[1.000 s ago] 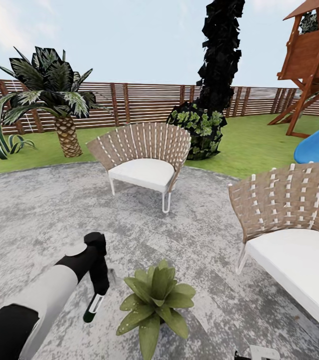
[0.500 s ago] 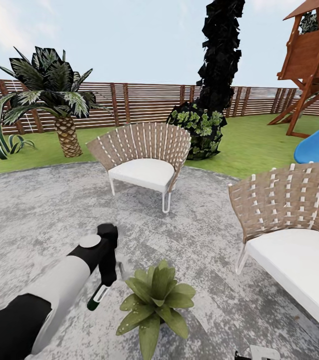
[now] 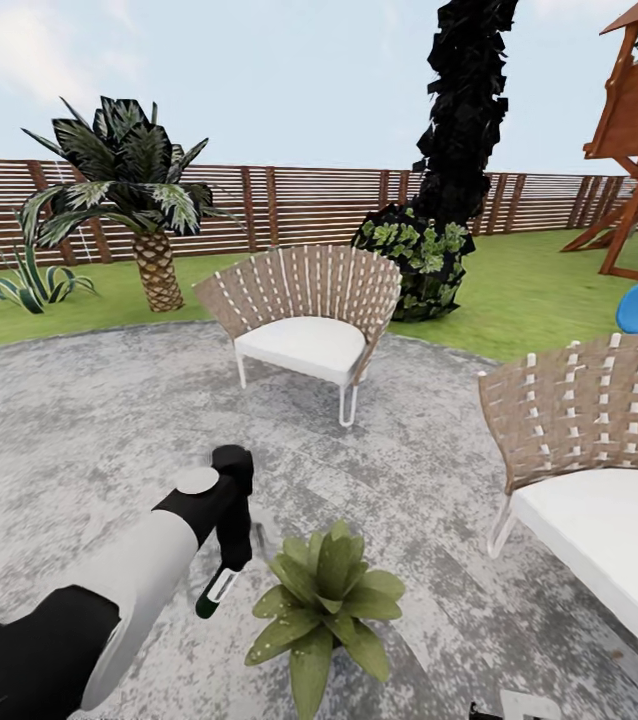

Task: Pick up the pesticide atomizer in the garden and spray insectifuge to fully cover both potted plants in the garden.

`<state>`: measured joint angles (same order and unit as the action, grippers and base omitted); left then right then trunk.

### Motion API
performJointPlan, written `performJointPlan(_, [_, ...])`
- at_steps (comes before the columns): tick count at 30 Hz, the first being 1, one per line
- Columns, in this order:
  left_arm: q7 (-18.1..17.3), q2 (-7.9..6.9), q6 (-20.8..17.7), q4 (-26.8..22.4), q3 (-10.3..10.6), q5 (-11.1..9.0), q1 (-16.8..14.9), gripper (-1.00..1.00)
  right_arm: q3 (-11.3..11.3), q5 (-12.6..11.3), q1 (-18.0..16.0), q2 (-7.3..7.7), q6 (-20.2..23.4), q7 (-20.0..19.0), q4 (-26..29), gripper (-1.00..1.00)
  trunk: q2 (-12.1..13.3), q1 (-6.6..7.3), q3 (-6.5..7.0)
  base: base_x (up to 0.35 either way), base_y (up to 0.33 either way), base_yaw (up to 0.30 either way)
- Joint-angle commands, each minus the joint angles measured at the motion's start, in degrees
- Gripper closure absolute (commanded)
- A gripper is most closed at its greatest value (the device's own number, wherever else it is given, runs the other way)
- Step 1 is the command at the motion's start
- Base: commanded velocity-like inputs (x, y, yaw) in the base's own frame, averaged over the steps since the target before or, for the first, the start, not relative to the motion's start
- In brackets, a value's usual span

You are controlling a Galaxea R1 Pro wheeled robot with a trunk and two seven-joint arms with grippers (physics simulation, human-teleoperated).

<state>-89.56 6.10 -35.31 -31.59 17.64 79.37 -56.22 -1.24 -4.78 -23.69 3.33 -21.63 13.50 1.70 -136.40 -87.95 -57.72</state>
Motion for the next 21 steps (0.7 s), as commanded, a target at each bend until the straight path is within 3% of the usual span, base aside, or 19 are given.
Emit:
performJointPlan(1, [-0.44,0.5,-0.66,-0.05,0.11,0.35,-0.03,1.0,-0.17,-0.49,-0.03,0.01,-0.26,-0.05,-0.03,-1.0,-0.02,0.01,-0.05,0.0,0.0,0.029])
performJointPlan(6, [-0.44,1.15,-0.72,0.01,0.11,0.35,0.08,1.0,-0.17,-0.49,-0.04,0.01,-0.26,-0.04,-0.03,-1.0,-0.02,0.01,-0.05,0.0,0.0,0.008])
performJointPlan(10, [-0.44,0.67,-0.68,0.1,0.37,0.44,0.88,1.0,-0.17,-0.49,-0.04,0.01,-0.26,0.03,-0.03,-1.0,-0.02,0.01,-0.05,0.0,0.0,0.0])
performJointPlan(14, [-0.44,-0.54,-0.56,0.95,0.39,0.56,1.53,1.0,-0.18,-0.45,-0.04,0.01,-0.26,-0.02,-0.03,-1.0,-0.02,0.01,-0.05,0.0,0.0,0.0])
performJointPlan(18, [-0.44,-2.84,-0.47,1.12,0.3,0.48,4.92,1.0,-0.18,-0.41,-0.03,0.01,-0.26,0.03,-0.03,-1.0,-0.02,0.01,-0.05,0.0,0.0,0.0])
performJointPlan(21, [-0.44,-3.51,-0.48,1.0,0.22,0.4,6.78,1.0,-0.17,-0.41,-0.04,0.01,-0.26,0.03,-0.03,-1.0,-0.02,0.01,-0.05,0.0,0.0,0.0])
